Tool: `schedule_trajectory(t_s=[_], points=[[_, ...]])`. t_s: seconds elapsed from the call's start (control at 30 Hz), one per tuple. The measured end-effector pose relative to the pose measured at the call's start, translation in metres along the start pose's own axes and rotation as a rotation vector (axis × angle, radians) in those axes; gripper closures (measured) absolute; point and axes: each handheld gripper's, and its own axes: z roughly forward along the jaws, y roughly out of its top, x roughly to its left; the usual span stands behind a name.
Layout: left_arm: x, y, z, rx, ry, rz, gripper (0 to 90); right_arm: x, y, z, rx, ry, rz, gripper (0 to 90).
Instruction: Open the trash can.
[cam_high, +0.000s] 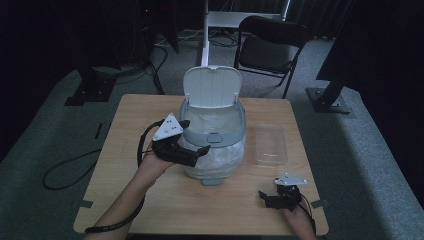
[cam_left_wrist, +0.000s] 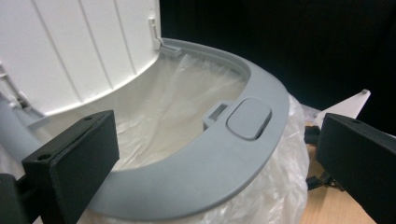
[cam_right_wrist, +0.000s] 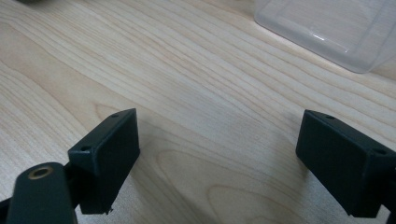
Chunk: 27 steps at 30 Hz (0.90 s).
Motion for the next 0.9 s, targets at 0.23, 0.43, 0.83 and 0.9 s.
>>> schedule_trajectory(t_s=[0.23,0.43,0.83,0.9], points=[[0.003,-0.009,-0.009,-0.003,0.024,0.000,0.6,0.000,0.000,0.000,0.000,-0.002,0.002,12.8],[0.010,-0.018,-0.023,-0.010,0.079,-0.009,0.6,0.000,0.000,0.000,0.000,-0.001,0.001,12.8],[0.029,-0.048,-0.033,0.013,0.119,-0.063,0.6,-0.001,0.000,0.000,0.001,0.009,-0.009,12.5],[0.031,-0.052,-0.032,0.021,0.124,-0.061,0.6,-0.001,0.000,0.000,0.002,0.011,-0.010,12.6]])
